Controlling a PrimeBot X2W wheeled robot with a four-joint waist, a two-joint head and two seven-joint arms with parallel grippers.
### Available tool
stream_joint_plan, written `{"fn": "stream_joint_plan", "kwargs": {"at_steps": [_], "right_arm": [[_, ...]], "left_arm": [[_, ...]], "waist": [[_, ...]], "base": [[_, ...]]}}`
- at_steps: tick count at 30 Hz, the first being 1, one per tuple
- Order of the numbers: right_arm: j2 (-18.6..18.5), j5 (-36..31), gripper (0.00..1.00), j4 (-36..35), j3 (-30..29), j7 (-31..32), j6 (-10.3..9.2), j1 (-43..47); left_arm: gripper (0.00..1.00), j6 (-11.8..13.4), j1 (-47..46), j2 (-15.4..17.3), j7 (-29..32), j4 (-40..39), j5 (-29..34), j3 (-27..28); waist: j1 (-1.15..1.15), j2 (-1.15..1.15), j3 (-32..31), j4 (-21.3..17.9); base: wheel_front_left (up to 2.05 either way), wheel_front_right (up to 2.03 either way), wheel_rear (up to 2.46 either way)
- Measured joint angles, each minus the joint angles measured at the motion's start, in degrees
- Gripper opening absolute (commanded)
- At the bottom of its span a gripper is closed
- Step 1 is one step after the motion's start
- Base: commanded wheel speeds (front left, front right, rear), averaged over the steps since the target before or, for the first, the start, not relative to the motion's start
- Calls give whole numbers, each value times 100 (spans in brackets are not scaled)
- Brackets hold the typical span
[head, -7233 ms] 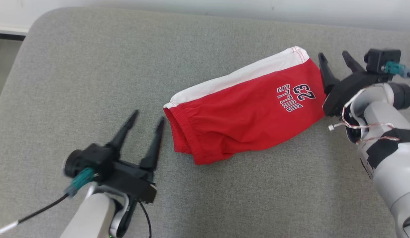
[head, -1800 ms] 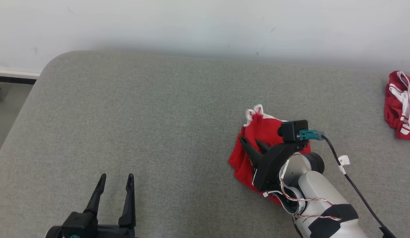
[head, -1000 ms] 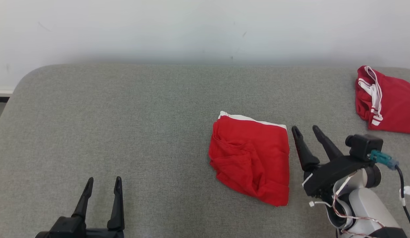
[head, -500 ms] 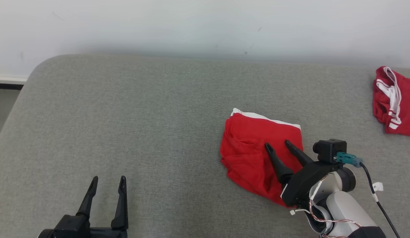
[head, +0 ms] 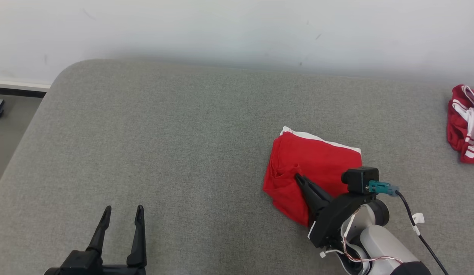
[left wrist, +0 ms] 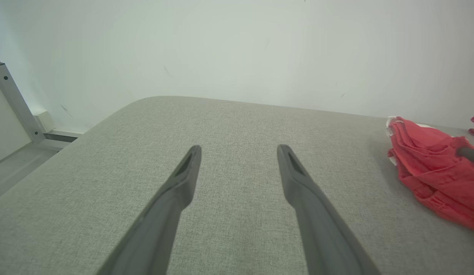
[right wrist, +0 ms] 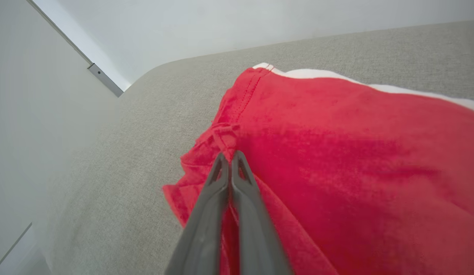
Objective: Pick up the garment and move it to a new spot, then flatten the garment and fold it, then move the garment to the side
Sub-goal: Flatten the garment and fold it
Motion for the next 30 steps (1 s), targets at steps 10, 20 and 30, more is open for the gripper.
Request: {"fn": "stream_joint_plan", "kwargs": {"at_steps": [10,20,30], "right_arm": [[-157,374,0,-657,546,-145,-1,402],[-77,422,100,-500,956,-323,0,556],[-178,413,100,-612,662,-1150,-1,514]], "left_arm": [[100,0,18,-35,0,-3,11,14],[100,1,16,-33,0,11,11,-29],[100,0,69,-4,0,-11,35,52]], "waist": [[0,0,-50,-108],[0,0,-28,-141],[0,0,-118,-231]], "base": [[0,0,0],[0,0,0],[0,0,0]]}}
